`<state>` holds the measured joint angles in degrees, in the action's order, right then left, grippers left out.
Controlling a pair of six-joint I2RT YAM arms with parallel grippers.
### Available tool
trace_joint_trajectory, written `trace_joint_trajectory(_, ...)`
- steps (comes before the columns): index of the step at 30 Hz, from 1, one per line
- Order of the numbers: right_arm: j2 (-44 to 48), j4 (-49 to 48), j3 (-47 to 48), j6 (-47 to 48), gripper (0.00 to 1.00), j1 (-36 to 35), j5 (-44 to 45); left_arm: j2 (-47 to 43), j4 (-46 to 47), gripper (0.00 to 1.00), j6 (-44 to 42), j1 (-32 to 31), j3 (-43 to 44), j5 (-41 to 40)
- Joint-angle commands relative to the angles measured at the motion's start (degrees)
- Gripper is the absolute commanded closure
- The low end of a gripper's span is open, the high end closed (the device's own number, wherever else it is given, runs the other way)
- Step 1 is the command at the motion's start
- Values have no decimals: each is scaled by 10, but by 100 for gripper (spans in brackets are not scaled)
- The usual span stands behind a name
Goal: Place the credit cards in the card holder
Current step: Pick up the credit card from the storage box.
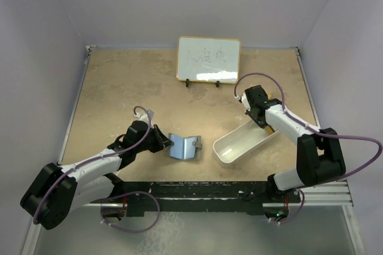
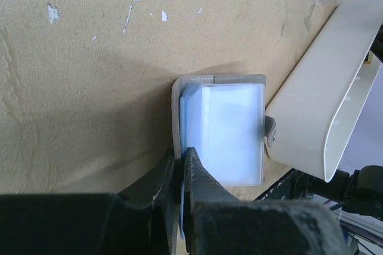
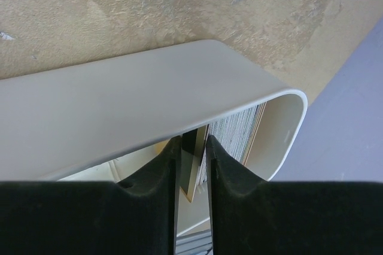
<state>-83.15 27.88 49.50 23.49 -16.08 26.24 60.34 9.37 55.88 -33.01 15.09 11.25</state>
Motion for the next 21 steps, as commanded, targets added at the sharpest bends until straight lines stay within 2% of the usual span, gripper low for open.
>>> trace_joint_trajectory(1,9,24,33,-10,78,3,21,-5,15,100,-12,2,5,8)
trace_joint_trajectory(8,4,50,58,-16,93,3,22,-6,14,100,-12,2,7,7)
trace_joint_trajectory(13,7,79,68,-25,100,2,0,1,8,100,-19,2,10,12)
trace_joint_trajectory(21,40,114,84,-47,100,2,-62,6,10,100,-20,2,12,18)
